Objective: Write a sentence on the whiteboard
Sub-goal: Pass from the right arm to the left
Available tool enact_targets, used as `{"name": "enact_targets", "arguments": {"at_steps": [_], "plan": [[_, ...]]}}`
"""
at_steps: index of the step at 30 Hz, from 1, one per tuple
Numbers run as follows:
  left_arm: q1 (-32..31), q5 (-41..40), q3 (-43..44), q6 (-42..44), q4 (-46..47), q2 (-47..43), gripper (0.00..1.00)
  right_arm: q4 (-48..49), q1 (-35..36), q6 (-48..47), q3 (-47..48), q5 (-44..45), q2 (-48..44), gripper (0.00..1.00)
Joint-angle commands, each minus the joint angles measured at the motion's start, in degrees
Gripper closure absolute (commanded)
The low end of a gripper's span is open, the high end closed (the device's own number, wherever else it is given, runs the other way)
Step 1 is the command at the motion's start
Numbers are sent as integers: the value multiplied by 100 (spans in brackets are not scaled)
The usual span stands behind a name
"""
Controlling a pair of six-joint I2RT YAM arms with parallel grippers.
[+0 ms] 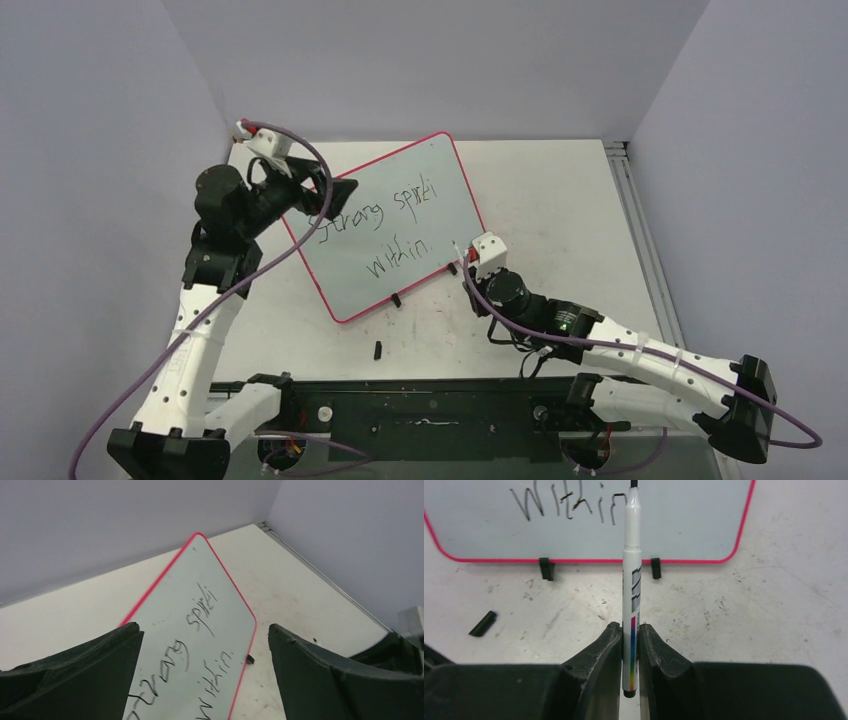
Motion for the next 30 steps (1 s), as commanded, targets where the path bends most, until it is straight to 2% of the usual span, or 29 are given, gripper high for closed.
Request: {"name": "enact_targets", "arguments": {"at_steps": [1,8,12,15,18,20,25,27,30], "plan": [[-1017,-459,-531,-96,-1006,-495,3,-389,28,-105,447,-1388,-242,95],[-2538,-747,-1115,691,-1590,-1260,1,-1470,19,325,949,-2557,-135,95],[-3667,-1311,-1197,1374,-1897,-1439,0,-2235,-65,721,1248,-3026,-167,95],[-4881,-1956,-1235,1825,-2085,-1336,0,-2576,-167,940,1374,-3563,-180,95],[-6192,-3076,-1430,2188,-2064,-1283,0,-2863,-204,1053,1500,-3966,-154,95],[-6850,-3681,-1634,2367,-1933,-1312,0,-3044,-238,1085,1568,-4275,-108,95],[-7564,-3954,-1815,2463,-1805,-1045,0,-3159,-254,1206,1493,-5404,158,95],[-7845,-4179,-1902,2505,-1738,-940,6,-3144,-253,1235,1432,-5766,244,94],[-8204,-4538,-2092,2573,-1509,-935,6,-3180,-253,1237,1365,-6145,442,94]]}}
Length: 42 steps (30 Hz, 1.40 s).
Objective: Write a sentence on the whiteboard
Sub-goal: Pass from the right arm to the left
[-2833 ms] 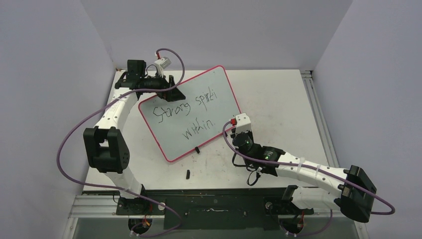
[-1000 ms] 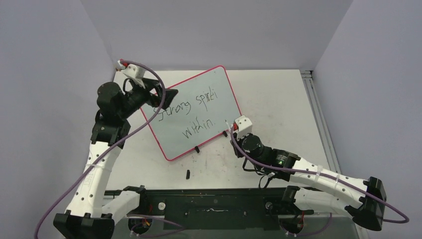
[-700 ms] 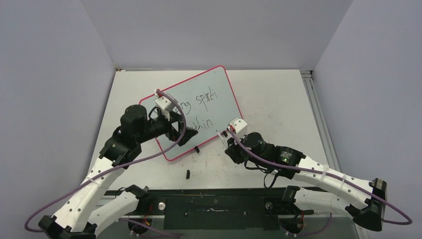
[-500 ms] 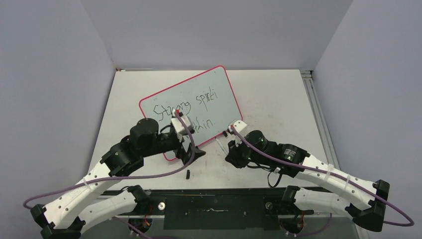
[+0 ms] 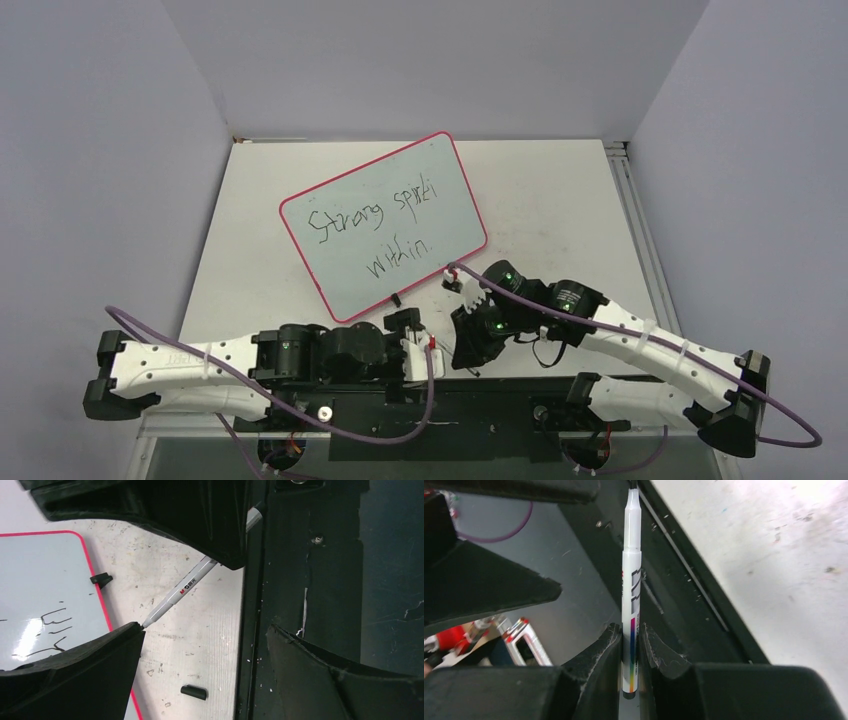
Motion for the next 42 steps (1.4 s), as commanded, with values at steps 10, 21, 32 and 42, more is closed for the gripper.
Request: {"name": "enact_targets", "arguments": {"at_steps": [10,21,32,42], "plan": [[-643,-454,-262,42,506,394,31,-157,-30,132,219,-1469,632,94],[-658,-179,-272,140,602,658,52,-67,85,93,440,-1893,836,94],[-659,-227,-276,-230,613,859,100,-455,-10,7,875,-1192,808,92],[268,816,-385,-654,590,589,100,34,-64,551,423,-92,52,35]]}}
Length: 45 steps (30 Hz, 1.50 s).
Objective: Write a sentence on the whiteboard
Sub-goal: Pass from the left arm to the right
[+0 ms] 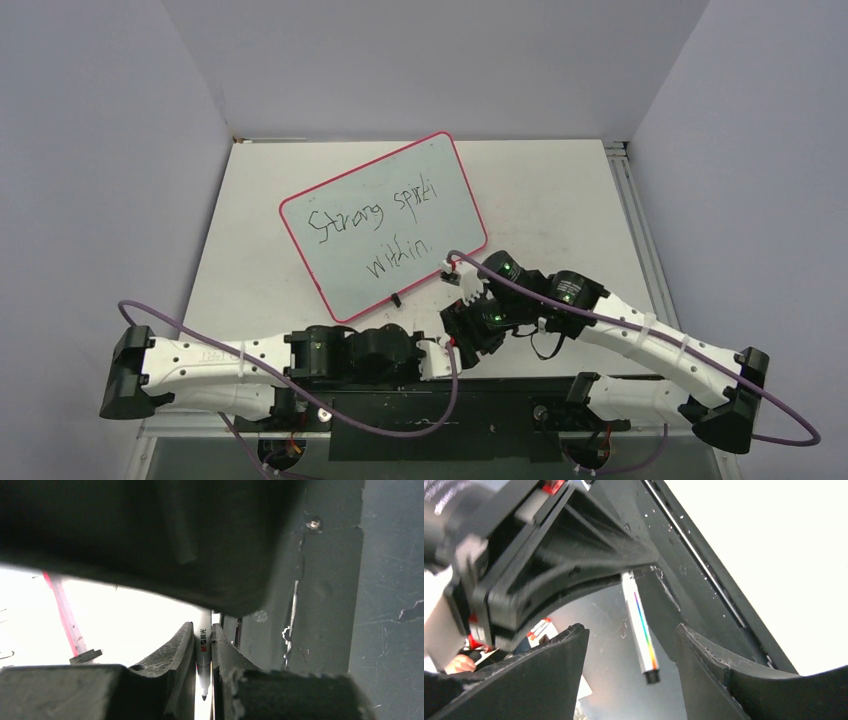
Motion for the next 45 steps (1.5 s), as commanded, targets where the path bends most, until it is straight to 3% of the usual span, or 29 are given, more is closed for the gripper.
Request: {"name": "enact_targets", "arguments": {"at_steps": [1,7,16,45], "plan": [[502,807,24,-228,187,-213,100,663,-20,382,-256,424,-509,34],[810,1402,148,-289,198,-57,100,1774,-18,1017,-986,356,-877,36],[821,1474,155,-371,184,10,100,2173,-8,1208,-1220,292,-844,57],[1131,1557,284,-605,130,246,100,2713,255,1778,-1798,404,-1151,66]]}}
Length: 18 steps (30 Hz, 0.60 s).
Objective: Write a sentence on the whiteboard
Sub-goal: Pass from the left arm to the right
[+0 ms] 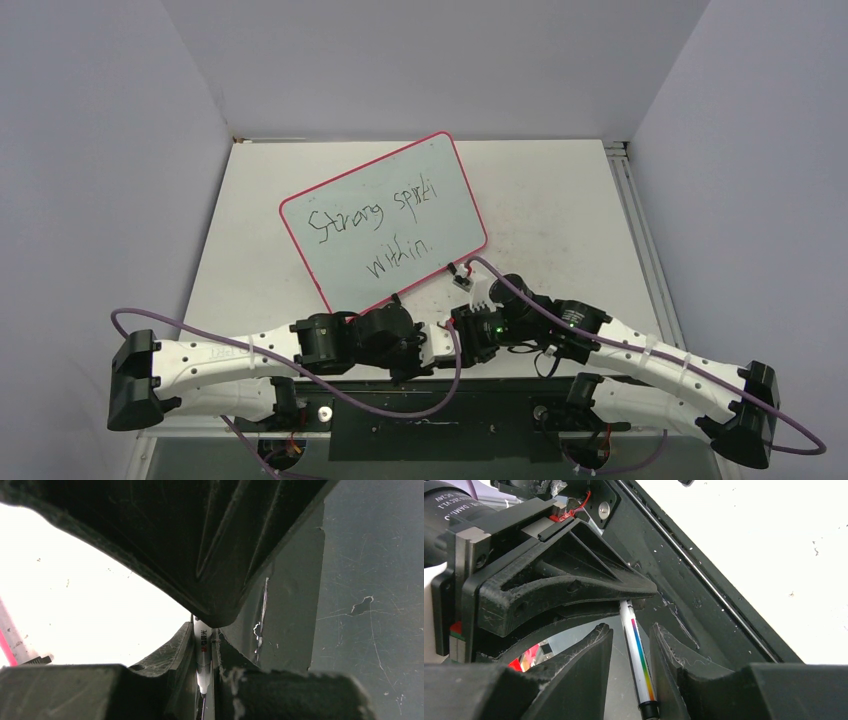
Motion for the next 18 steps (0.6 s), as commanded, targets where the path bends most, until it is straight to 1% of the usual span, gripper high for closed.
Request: {"name": "enact_targets", "arguments": {"at_steps": [1,5,15,18], "plan": [[90,-62,275,-99,167,38,100,468,119,216,-44,-36,-154,67],[108,-64,283,-107,169,43,100,481,123,240,-56,-11,-188,68],[117,-89,288,-116,164,65,100,580,138,310,-116,-42,-245,76],[117,-125,288,-116,161,70,100,585,137,337,-126,-81,-256,76]]}}
